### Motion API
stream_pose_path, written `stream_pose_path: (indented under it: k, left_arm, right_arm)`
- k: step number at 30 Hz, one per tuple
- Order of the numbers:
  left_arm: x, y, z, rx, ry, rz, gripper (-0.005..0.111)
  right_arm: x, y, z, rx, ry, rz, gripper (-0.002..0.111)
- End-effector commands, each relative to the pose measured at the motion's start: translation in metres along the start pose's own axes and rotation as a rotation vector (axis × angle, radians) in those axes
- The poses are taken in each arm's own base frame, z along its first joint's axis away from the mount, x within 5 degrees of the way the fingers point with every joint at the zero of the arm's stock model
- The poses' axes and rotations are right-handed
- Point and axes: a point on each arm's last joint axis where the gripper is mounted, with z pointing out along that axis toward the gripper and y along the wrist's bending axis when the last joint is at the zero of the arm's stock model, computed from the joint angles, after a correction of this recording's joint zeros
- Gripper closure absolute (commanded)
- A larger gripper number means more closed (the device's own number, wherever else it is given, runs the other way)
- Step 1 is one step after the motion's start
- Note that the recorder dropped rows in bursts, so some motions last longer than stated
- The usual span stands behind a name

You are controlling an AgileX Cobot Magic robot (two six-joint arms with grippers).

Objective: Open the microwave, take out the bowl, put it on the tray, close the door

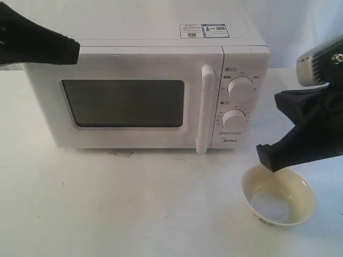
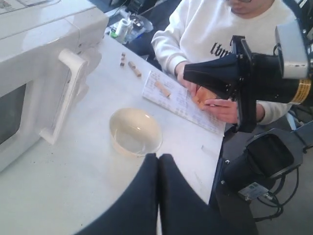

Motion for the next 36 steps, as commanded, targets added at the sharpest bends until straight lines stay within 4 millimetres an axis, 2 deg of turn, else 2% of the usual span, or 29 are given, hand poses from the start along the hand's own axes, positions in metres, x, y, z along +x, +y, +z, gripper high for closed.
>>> stream_pose_path:
  k: [1, 3, 5, 10, 12, 14, 18, 24, 29, 32, 36]
  left_arm:
    - [0.003, -0.011, -0.001, 0.078, 0.053, 0.007, 0.107]
    - [0.004, -0.013, -0.003, 0.069, 0.061, 0.024, 0.107]
    - [0.008, -0.016, -0.005, 0.034, 0.104, 0.050, 0.107]
    - [0.014, -0.039, -0.021, -0.113, 0.154, 0.085, 0.107]
    - [0.019, -0.054, -0.028, -0.142, 0.154, 0.100, 0.107]
    - [0.030, -0.070, -0.034, -0.178, 0.158, 0.131, 0.107]
    - [0.048, -0.080, -0.043, -0.287, 0.209, 0.079, 0.107]
    - [0.075, -0.091, -0.056, -0.475, 0.243, 0.000, 0.107]
    - [0.091, -0.100, -0.060, -0.540, 0.198, -0.030, 0.107]
    - [0.109, -0.103, -0.068, -0.678, 0.170, -0.084, 0.107]
    - [0.127, -0.110, -0.084, -0.865, 0.147, -0.133, 0.107]
  right_arm:
    - [-0.008, 0.015, 0.010, -0.102, -0.080, -0.120, 0.108]
    - [-0.010, 0.023, 0.020, -0.112, -0.106, -0.192, 0.108]
    - [-0.013, 0.026, 0.032, -0.080, -0.091, -0.170, 0.108]
    - [-0.027, 0.041, 0.066, -0.027, -0.079, -0.297, 0.108]
    - [-0.032, 0.039, 0.081, 0.020, -0.057, -0.313, 0.108]
    - [-0.034, 0.037, 0.099, -0.019, -0.040, -0.300, 0.108]
    - [-0.037, 0.030, 0.121, -0.121, -0.032, -0.268, 0.108]
    - [-0.050, 0.014, 0.139, -0.137, -0.050, -0.230, 0.108]
    - [-0.054, 0.017, 0.152, -0.195, -0.058, -0.215, 0.108]
    - [-0.051, 0.019, 0.162, -0.200, -0.038, -0.216, 0.108]
    - [-0.049, 0.016, 0.164, -0.162, -0.024, -0.217, 0.108]
